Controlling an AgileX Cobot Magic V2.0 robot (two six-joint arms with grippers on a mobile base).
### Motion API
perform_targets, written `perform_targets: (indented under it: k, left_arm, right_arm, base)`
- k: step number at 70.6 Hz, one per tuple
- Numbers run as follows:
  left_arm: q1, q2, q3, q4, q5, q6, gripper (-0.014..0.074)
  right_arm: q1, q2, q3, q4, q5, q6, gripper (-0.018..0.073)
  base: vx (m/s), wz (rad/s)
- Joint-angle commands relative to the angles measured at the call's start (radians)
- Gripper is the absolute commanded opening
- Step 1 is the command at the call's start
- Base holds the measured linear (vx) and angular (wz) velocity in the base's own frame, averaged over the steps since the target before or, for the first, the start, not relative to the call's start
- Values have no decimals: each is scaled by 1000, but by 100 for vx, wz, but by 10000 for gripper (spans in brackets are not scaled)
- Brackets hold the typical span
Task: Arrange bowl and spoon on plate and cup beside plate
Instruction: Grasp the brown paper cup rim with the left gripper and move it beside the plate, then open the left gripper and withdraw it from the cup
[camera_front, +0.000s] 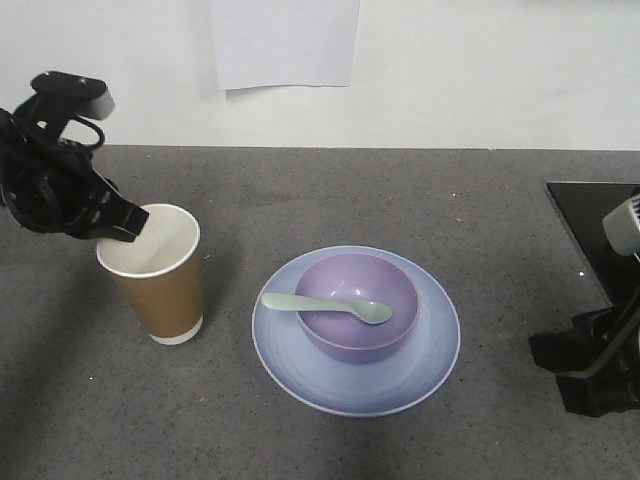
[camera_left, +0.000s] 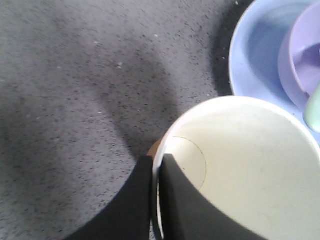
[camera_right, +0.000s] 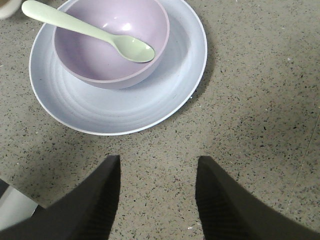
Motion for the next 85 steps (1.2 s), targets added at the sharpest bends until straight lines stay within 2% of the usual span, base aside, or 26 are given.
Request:
perform_targets:
  k: [1,17,41,50,61,67,79,85]
  left_arm:
    - [-28,-36,18,-47,-107,2,-8]
    - [-65,-16,51,-89,-187,2,-8]
    - [-65,3,52,-63,-178,2,24]
    - [-65,2,51,-63,-179,2,109]
    - [-65,-33,51,-63,-197,2,305]
    - [-65,-68,51,-63,-204,9,382]
    - [-65,-169,53,-19,-188,24,417]
    - [-65,-219,64,21,-173,-7,414]
  right_arm:
    - [-1,-8,-26,8,-49,-5,342]
    - [-1,-8,-26,8,-49,-5,342]
    - [-1,-8,-26,8,-49,-5,342]
    - [-1,-8,-26,8,-49,-5,342]
    - [-1,-8,-26,8,-49,-5,342]
    - [-1,-8,-26,8,-49,-5,342]
    - [-1,-8,-26,8,-49,-5,342]
    - [-1,-8,-26,8,-49,-5,342]
  base:
    - [0,0]
    - [0,0]
    - [0,0]
    - [0,0]
    - [0,0]
    - [0,0]
    - [0,0]
    - [0,0]
